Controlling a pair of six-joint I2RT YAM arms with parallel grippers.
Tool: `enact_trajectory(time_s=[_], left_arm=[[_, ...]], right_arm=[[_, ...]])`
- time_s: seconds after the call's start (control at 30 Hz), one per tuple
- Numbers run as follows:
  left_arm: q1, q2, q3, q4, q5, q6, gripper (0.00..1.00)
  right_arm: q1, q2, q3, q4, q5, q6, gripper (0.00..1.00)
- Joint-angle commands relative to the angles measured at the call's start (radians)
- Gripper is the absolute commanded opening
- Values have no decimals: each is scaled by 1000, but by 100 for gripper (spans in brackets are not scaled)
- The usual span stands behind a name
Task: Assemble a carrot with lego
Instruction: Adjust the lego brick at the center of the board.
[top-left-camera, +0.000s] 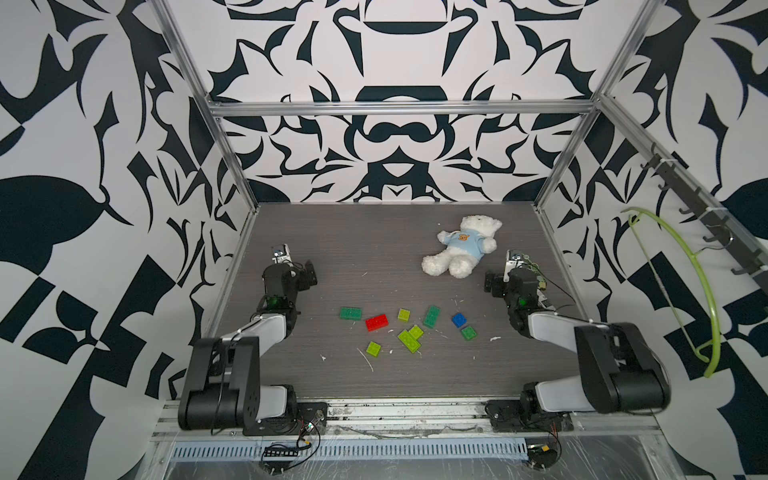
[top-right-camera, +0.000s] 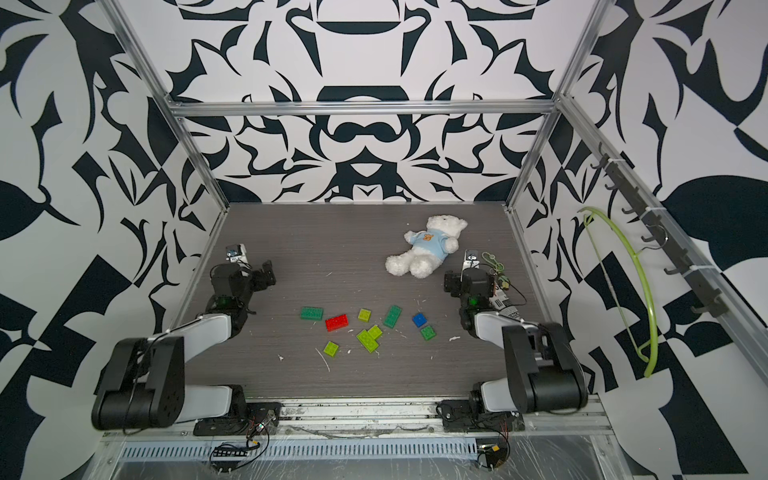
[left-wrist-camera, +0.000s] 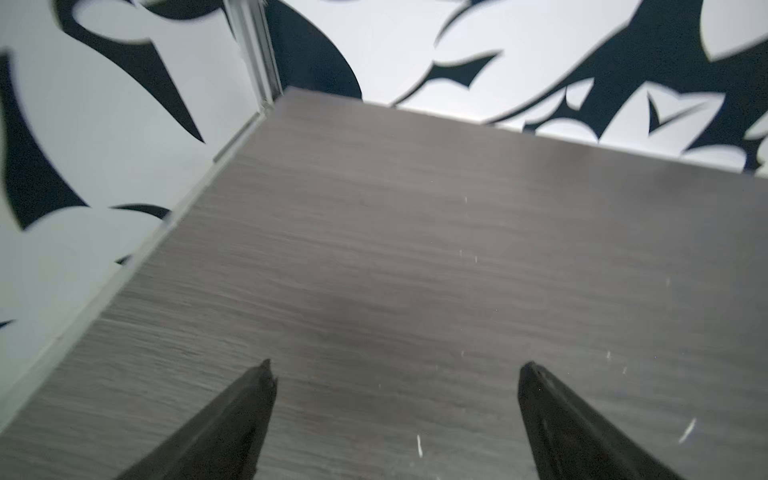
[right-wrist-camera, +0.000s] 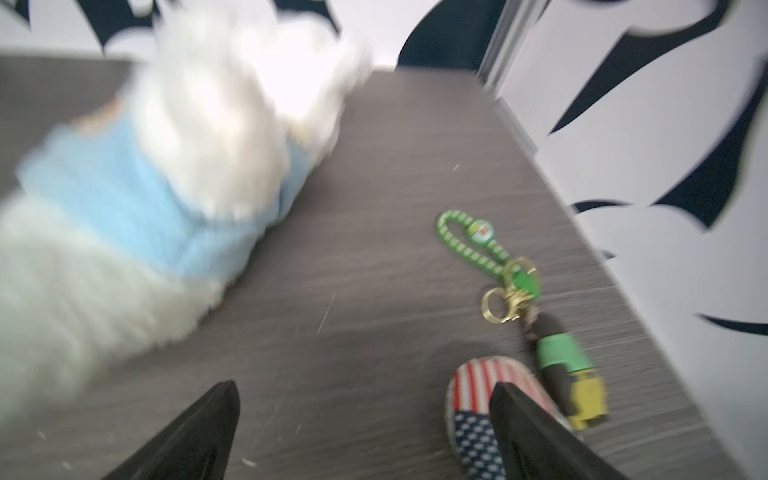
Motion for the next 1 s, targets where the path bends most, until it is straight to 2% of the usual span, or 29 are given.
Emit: enact_trajectory(time_s=[0.0,0.1,0.13,0.2,0.3,0.4,0.5,0.6,0.77,0.9,0.97], left_arm=[[1,-122,106,-321,24,-224,99],[-22,-164,143,-375,262,-355,99],[-52,-169,157,-395,316,-389,99],[-141,-161,198,-456,374,-405,100],[-288,-109,285,-622,398,-382,100],[-367,-42,342,-761,473,-351,98],[-420,-12,345,-833,523,-346,96],[-482,5,343,-898,517,-346,93],[-577,59,356,-1065,459,-317,86],[-679,81,354,-1170,380,-308,86],[-734,89,345,-1194,353,-317,82]], right_arm=[[2,-190,76,-230,72,119,98],[12,-320,163,-483,-54,172,95],[28,-352,194,-567,-121,188,94],[88,-391,256,-753,-173,219,92],[267,-431,322,-979,-131,256,91],[423,-435,350,-1125,-108,329,91],[541,-400,328,-1160,-127,404,88],[632,-319,310,-1149,-152,418,85],[828,-161,311,-998,-202,358,80],[849,-49,296,-871,-309,337,77],[848,-30,284,-824,-328,331,76]])
